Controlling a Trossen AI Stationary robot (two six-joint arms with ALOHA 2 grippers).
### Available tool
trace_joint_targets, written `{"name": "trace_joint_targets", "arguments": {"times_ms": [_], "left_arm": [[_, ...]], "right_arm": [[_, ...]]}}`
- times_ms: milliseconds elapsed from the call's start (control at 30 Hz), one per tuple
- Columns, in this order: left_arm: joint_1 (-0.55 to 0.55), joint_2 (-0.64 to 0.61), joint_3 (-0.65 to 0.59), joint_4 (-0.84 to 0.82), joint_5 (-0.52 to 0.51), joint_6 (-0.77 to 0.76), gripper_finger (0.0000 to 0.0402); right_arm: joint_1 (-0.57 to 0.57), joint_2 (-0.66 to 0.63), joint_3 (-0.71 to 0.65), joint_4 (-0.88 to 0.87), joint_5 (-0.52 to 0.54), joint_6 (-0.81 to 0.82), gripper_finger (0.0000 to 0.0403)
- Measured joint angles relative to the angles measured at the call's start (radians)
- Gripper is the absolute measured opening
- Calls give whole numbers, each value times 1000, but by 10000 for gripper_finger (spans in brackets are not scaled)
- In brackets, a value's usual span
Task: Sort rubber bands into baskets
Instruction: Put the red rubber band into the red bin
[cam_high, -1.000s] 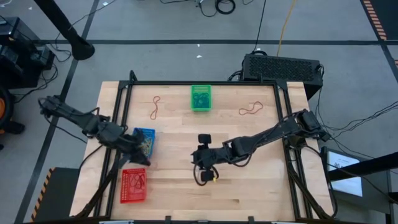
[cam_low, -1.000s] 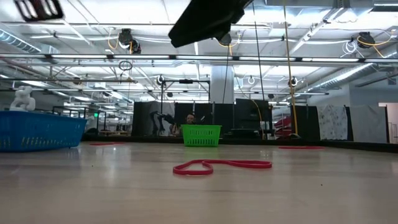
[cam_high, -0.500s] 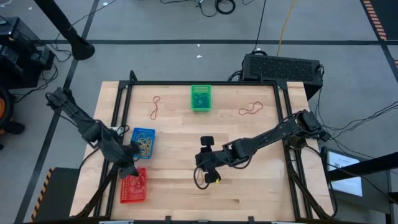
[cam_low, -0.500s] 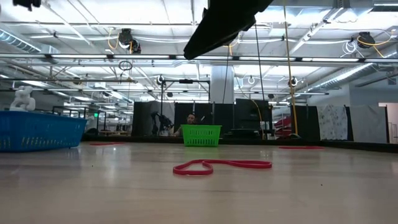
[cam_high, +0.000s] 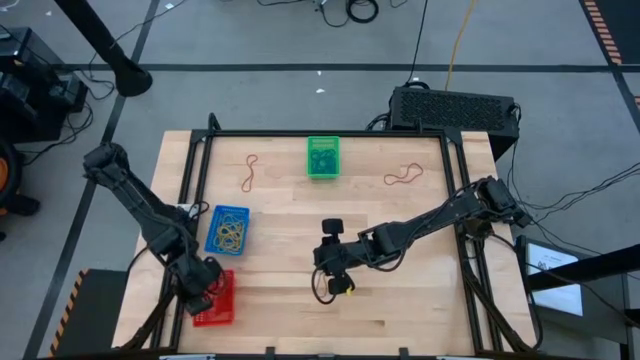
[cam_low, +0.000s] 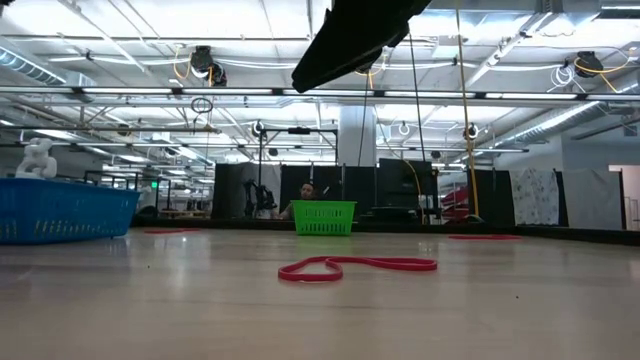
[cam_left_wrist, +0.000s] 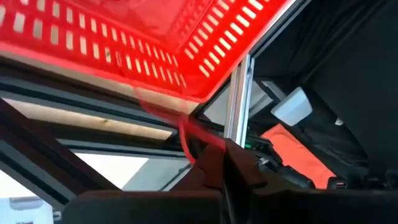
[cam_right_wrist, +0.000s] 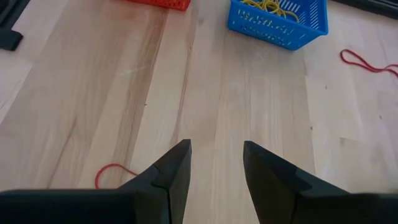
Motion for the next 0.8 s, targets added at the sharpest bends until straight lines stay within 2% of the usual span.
{"name": "trace_joint_targets", "arguments": {"times_ms": [300,500,633,800], "left_arm": [[-8,1,0,12,-1,-13,0],[10,1,0,7,-44,113,0],[62,1,0,5,-146,256,0],[101,1,0,5,-157,326,5]], "right_arm": [[0,0,0,1,0,0,139],[0,0,0,2,0,0,139],[-1,0,0,9,0,-2,139],[-1,0,0,16,0,-3,139]]}}
